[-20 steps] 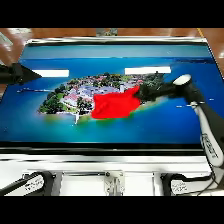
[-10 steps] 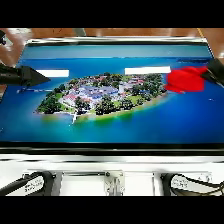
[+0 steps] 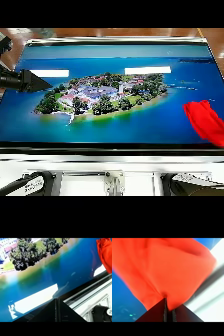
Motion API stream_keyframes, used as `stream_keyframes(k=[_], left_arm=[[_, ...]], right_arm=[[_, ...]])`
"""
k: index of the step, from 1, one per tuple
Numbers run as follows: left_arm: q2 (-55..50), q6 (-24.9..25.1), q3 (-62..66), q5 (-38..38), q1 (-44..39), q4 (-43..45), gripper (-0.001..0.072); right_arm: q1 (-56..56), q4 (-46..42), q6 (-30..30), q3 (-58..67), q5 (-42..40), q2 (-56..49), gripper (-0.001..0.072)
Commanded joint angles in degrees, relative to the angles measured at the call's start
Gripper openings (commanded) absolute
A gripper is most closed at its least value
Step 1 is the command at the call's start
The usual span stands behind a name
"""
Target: Fold the shirts.
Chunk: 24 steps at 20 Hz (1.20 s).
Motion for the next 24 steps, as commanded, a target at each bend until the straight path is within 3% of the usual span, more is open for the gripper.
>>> stream_keyframes(k=[1,7,8,9,10,13,14,15,17,19,21,22,23,24], left_arm=[[0.04,-1.11,0.0,-0.59,-1.09,0.0,0.0042],[0.0,-1.11,0.0,2.71,-6.58,0.02,0.0042],[0.0,-1.09,-0.02,3.37,-7.69,0.02,0.0041],[0.0,-1.07,0.0,3.82,-8.66,0.02,0.0042],[0.0,-1.03,0.0,4.11,-9.62,0.04,0.0041],[-0.07,-0.85,-0.02,8.74,-12.63,5.6,0.0041],[-0.17,-0.94,-0.02,11.34,-13.7,9.03,0.0041],[-0.48,-2.19,-0.02,13.7,-14.86,12.2,0.004],[-1.97,-7.56,-0.02,18.14,-17.44,19.19,0.004],[-3.91,-12.52,0.0,19.54,-22.4,32.59,0.0039],[-6.54,-24.65,0.04,14.51,-28.26,49.22,0.0042],[-8.33,-24.7,0.04,10.12,-30.51,53.2,0.0118],[-10.05,-24.68,0.04,6.73,-31.82,54.1,0.0511],[-11.39,-24.63,0.02,4.5,-32.54,54.4,0.0717]], right_arm=[[-11.93,2.38,-0.85,-10.08,-3.06,-0.09,0.006],[-17.57,5.18,-2.62,-18.36,-4.5,0.5,0.0064],[-17.57,5.33,-2.64,-18.34,-5.16,0.94,0.0172],[-17.57,5.73,-3.63,-18.34,-5.99,1.53,0.0496],[-17.44,6.1,-5.44,-18.34,-6.51,2.78,0.0686],[-17.4,5.03,-4.66,-16.31,-5.88,8.48,0.0679],[-16.79,4.48,-3.52,-15.04,-6.29,10.82,0.0601],[-15.08,4.04,-3.32,-13.42,-7.39,13.49,0.0592],[-8.48,4.55,-4.28,-10.86,-11.78,18.67,0.0592],[2.64,4.44,-6.45,-9.86,-17.62,23.76,0.0591],[16.59,2.25,-6.58,-9.86,-19.23,26.56,0.0591],[23.47,0.87,-5.14,-9.9,-17.59,26.23,0.0592],[28.94,0.63,-3.8,-9.92,-15.5,24.94,0.0593],[33.33,1.4,-1.6,-9.9,-13.97,22.62,0.0618]])
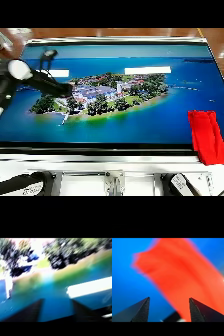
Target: Fold the shirts.
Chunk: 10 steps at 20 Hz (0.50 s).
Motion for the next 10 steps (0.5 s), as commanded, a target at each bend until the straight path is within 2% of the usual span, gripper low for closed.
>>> stream_keyframes(k=[1,3,10], left_arm=[[-4.28,-3.87,0.0,-7.74,-4.81,12.59,0.0716],[-3.87,-3.91,0.02,-6.16,-4.83,12.81,0.0713],[-4.07,-2.43,0.0,-4.9,-4.76,12.74,0.0714]], right_arm=[[17.57,0.04,3.82,0.44,3.15,-2.71,0.068],[22.58,-0.22,3.72,0.44,6.45,-5.42,0.068],[30.12,-1.18,3.58,0.44,5.86,-6.97,0.068]])
